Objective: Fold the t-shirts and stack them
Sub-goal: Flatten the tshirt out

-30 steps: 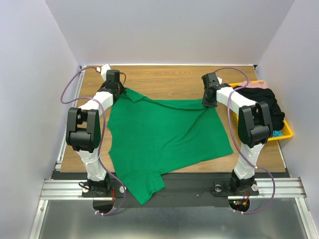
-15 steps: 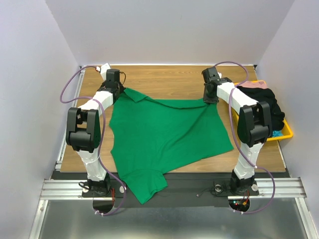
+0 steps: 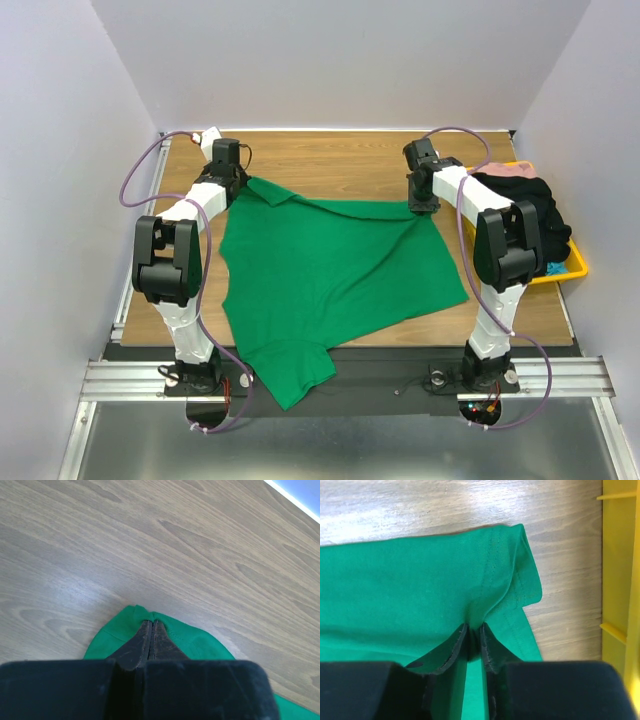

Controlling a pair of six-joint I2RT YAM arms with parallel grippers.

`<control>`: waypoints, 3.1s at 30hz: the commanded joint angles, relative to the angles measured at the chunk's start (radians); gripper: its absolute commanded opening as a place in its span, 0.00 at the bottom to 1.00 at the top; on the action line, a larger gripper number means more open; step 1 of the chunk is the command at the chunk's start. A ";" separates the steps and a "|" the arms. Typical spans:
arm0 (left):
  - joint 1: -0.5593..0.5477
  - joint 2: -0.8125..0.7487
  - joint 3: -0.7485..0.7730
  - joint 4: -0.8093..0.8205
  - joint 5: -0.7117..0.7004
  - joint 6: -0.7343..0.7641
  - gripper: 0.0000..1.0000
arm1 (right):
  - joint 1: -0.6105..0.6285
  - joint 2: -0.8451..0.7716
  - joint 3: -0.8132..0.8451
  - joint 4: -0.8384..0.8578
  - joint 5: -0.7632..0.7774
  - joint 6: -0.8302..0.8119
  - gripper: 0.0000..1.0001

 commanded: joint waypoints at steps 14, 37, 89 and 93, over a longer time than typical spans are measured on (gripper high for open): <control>0.007 -0.055 0.040 0.020 -0.005 0.029 0.00 | 0.003 0.057 0.093 -0.039 -0.028 -0.090 0.19; 0.021 -0.242 0.037 0.019 -0.019 0.015 0.00 | 0.005 -0.110 0.161 0.104 0.084 0.055 0.00; 0.030 -0.349 0.260 0.195 0.136 0.311 0.00 | -0.001 -0.478 0.001 0.285 0.026 0.069 0.00; 0.047 -0.111 0.290 0.249 0.201 0.355 0.00 | -0.021 -0.275 -0.001 0.356 -0.008 0.069 0.00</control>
